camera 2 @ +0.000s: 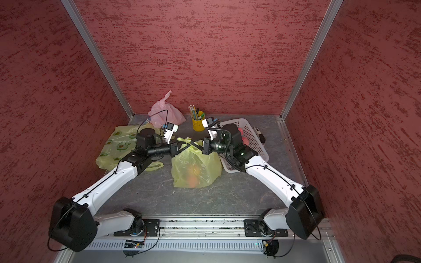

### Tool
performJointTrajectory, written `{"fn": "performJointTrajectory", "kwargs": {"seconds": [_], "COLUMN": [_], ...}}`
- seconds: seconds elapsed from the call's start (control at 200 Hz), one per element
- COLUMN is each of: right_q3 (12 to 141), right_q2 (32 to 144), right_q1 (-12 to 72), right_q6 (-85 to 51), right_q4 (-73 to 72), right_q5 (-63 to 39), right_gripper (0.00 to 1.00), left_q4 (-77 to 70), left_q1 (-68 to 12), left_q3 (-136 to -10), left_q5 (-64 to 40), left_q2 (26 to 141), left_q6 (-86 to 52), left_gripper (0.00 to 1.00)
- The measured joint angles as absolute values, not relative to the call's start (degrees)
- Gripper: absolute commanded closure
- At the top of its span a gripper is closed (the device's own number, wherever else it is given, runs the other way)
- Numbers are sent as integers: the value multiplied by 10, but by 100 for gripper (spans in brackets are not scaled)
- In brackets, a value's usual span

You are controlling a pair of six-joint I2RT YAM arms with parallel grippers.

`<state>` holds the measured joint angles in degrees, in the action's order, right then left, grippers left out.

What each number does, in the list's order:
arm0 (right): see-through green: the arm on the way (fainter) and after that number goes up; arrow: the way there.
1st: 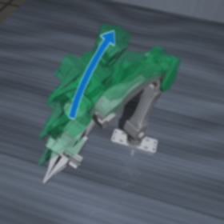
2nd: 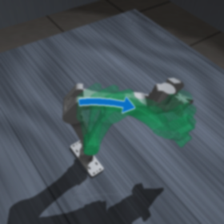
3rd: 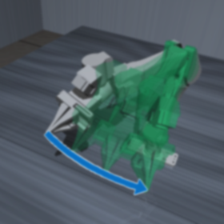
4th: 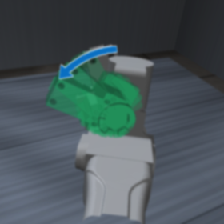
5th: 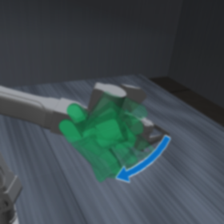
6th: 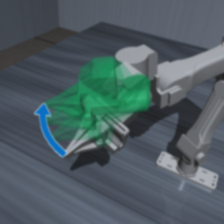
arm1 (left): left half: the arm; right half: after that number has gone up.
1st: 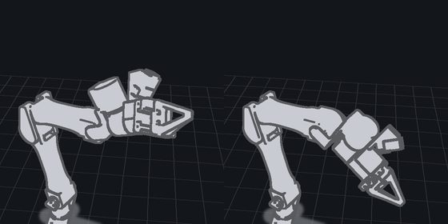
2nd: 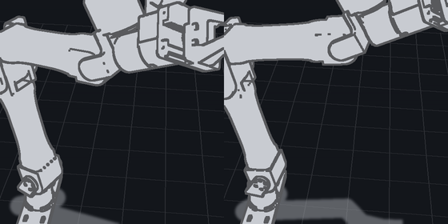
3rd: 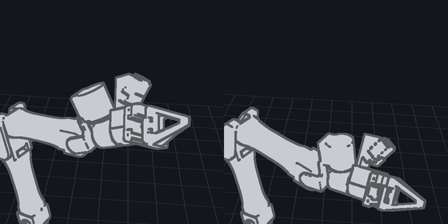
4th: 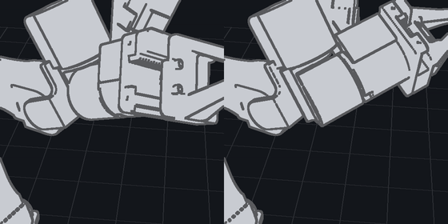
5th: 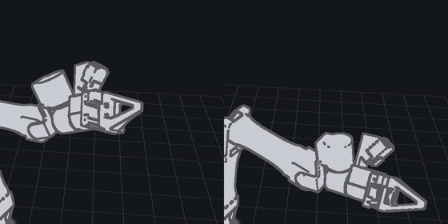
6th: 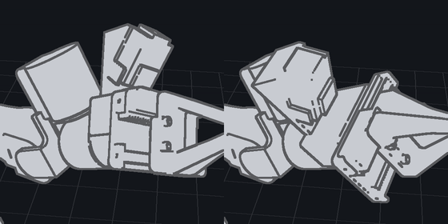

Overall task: Place the peach into a plastic bag & tie a knot
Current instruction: Cross the plastic bag at the center of the board.

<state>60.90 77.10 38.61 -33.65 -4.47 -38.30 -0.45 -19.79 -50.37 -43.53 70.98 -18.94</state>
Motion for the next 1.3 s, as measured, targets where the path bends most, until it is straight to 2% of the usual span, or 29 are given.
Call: {"fn": "performJointTrajectory", "kwargs": {"seconds": [0.16,0.461,0.541,0.776,0.967,1.092,1.302], "right_q3": [560,594,595,595,595,595,595], "right_q2": [774,841,846,845,845,845,845], "right_q1": [407,408,408,411,411,410,410], "right_q6": [-307,-218,-211,-217,-222,-224,-224], "right_q4": [-42,24,27,29,29,29,29], "right_q5": [-362,-277,-259,-233,-226,-226,-245], "right_gripper": [100,100,100,100,100,100,100], "left_q4": [4,32,45,56,55,51,39], "left_q1": [-202,-199,-199,-199,-199,-199,-198], "left_q3": [-507,-509,-510,-516,-515,-514,-513], "left_q5": [-439,-438,-438,-443,-449,-454,-460], "left_q2": [713,724,729,727,719,718,718], "left_q6": [-201,-214,-214,-209,-203,-201,-211], "left_gripper": [100,100,95,69,56,52,52]}}
